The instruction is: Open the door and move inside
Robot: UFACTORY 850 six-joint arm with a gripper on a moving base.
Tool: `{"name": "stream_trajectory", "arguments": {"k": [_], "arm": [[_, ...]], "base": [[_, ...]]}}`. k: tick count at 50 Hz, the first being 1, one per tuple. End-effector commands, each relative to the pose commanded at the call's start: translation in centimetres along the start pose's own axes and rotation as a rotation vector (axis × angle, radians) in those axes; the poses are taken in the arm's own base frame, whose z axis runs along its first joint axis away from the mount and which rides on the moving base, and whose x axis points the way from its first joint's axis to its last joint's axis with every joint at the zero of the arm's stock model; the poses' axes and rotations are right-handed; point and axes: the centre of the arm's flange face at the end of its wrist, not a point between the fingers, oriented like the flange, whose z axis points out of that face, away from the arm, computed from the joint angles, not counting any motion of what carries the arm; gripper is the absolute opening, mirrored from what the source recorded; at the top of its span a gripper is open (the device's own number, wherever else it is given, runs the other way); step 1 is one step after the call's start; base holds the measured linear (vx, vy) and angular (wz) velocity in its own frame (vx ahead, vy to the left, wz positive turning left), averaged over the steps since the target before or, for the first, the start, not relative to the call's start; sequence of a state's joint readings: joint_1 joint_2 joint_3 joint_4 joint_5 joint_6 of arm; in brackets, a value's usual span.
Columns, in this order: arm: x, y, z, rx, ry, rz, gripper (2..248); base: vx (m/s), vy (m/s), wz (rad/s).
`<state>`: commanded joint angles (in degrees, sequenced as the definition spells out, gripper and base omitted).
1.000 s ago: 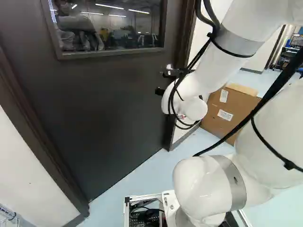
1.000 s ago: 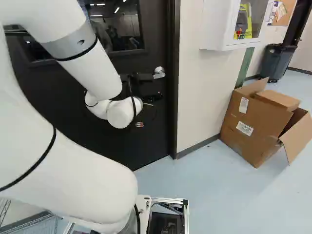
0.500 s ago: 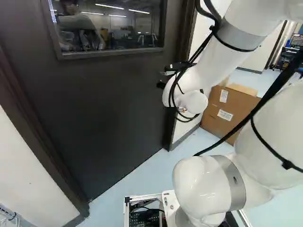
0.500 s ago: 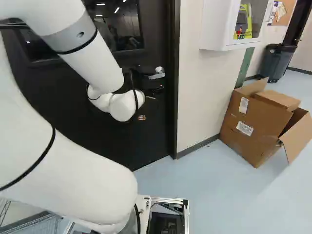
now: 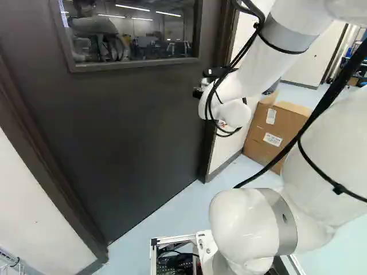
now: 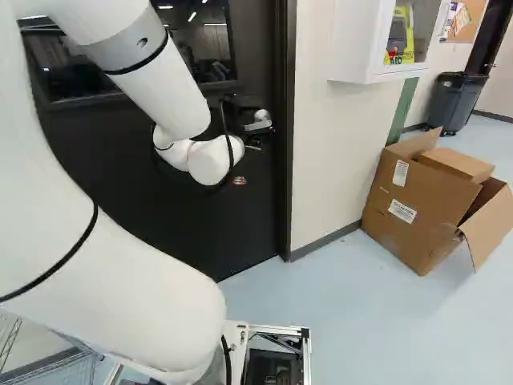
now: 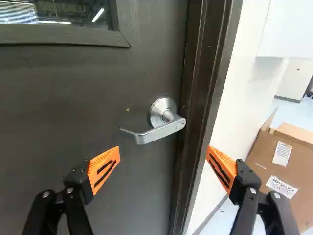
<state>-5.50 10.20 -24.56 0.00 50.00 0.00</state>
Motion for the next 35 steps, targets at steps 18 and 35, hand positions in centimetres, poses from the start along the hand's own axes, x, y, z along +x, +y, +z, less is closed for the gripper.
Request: {"name": "stream_trajectory", "arguments": {"k": [18, 35], "arm": [[1.8, -0.4, 0.0, 0.043, 0.043, -0.038, 247], [3.3, -1.2, -0.3, 0.132, 0.059, -0.073, 247]], "base": [[0.0, 0.0, 0.0], [0.0, 0.0, 0.0]]}}
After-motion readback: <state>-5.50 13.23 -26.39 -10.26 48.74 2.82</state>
